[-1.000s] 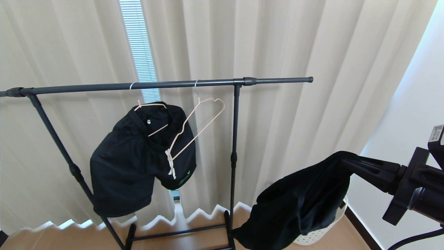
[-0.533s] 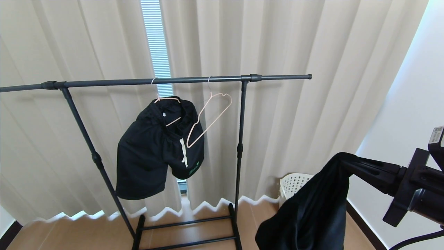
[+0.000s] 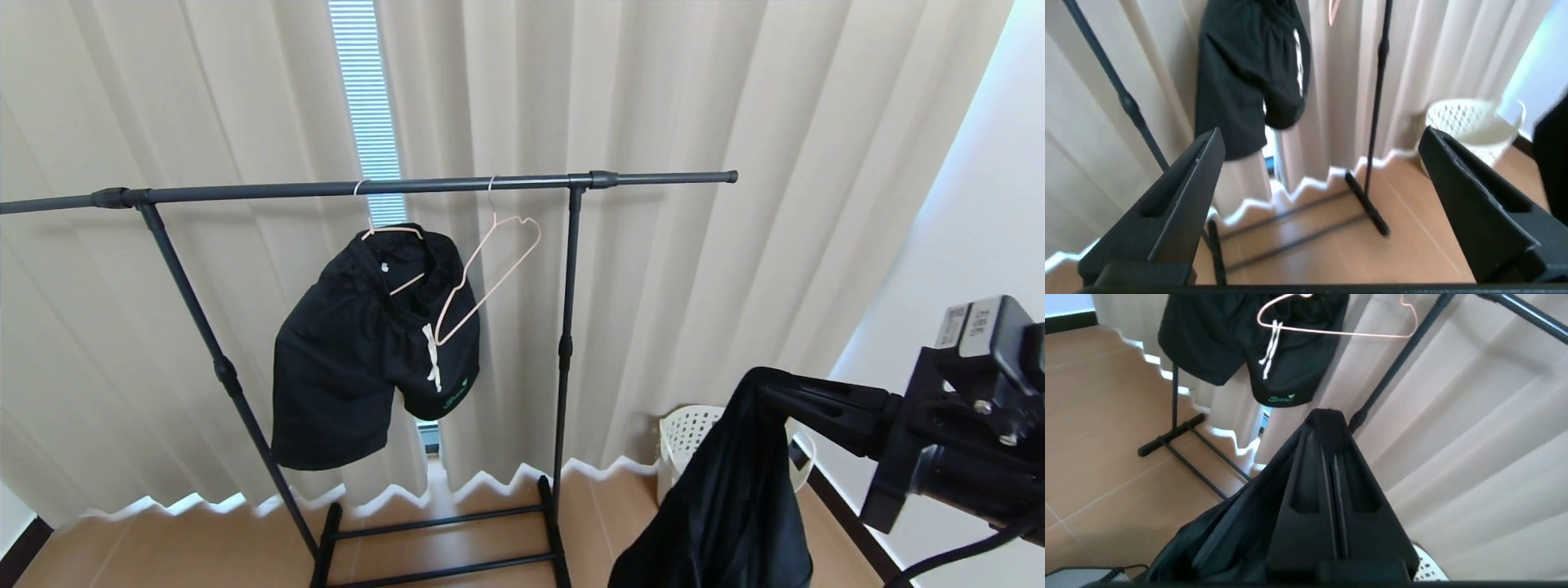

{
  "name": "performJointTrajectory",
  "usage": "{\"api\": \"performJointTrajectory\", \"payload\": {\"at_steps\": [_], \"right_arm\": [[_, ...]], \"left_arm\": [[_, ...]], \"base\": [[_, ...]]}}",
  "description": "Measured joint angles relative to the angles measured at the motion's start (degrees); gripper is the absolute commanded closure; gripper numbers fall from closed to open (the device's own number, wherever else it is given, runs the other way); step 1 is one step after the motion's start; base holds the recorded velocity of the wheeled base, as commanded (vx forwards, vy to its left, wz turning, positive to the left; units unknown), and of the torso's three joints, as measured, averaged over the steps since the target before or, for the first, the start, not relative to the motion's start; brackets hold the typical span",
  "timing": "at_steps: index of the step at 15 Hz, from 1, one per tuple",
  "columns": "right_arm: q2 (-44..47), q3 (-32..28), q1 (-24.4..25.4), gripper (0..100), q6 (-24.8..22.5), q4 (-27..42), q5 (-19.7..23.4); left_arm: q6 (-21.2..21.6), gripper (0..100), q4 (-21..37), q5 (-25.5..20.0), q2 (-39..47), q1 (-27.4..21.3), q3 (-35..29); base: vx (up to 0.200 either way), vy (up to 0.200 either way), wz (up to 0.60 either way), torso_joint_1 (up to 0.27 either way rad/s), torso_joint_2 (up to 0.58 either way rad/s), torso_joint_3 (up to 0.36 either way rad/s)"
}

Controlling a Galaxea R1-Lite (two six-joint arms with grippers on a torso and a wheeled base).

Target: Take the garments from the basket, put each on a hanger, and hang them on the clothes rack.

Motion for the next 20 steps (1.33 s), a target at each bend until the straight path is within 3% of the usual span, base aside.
{"api": "performJointTrajectory", "payload": {"at_steps": [2, 4, 6, 8, 10, 13, 17, 20], "right_arm": [[5.0, -5.0, 0.4, 100, 0.2, -0.1, -0.2], [9.7, -9.5, 1.0, 100, 4.3, -0.2, -2.1], [12.8, -12.4, 3.6, 100, 8.8, -0.2, -8.8], [15.2, -14.9, 5.9, 100, 13.8, -0.2, -13.8], [16.9, -16.8, 7.5, 100, 15.5, -0.2, -18.1], [18.6, -17.0, 8.2, 100, 15.7, -0.1, -18.9], [20.1, -17.8, 8.3, 100, 17.4, -0.1, -19.1], [21.7, -19.2, 9.2, 100, 21.6, -0.3, -20.2]], "left_arm": [[-1.9, 0, -3.5, -1.3, 11.0, -1.5, -1.6], [-5.8, 0, -5.8, -2.1, 20.4, -3.3, -4.9], [-9.7, 0, -6.9, -2.1, 27.5, -5.5, -8.7], [-10.7, 0, -7.1, -2.0, 33.3, -7.7, -10.6], [-14.1, 0, -8.3, -1.9, 38.5, -10.5, -12.2], [-18.6, 0, -12.9, 0.6, 45.8, -16.7, -14.1], [-18.8, 0, -16.9, 1.0, 53.3, -23.6, -18.8], [-18.3, 0, -17.3, 1.2, 60.6, -30.6, -28.3]], "base": [[0.0, 0.0, 0.0, 0.0, 0.0, 0.0], [0.0, 0.0, 0.0, 0.0, 0.0, 0.0], [0.0, 0.0, 0.0, 0.0, 0.0, 0.0], [0.0, 0.0, 0.0, 0.0, 0.0, 0.0], [0.0, 0.0, 0.0, 0.0, 0.0, 0.0], [0.0, 0.0, 0.0, 0.0, 0.0, 0.0], [0.0, 0.0, 0.0, 0.0, 0.0, 0.0], [0.0, 0.0, 0.0, 0.0, 0.0, 0.0]]}}
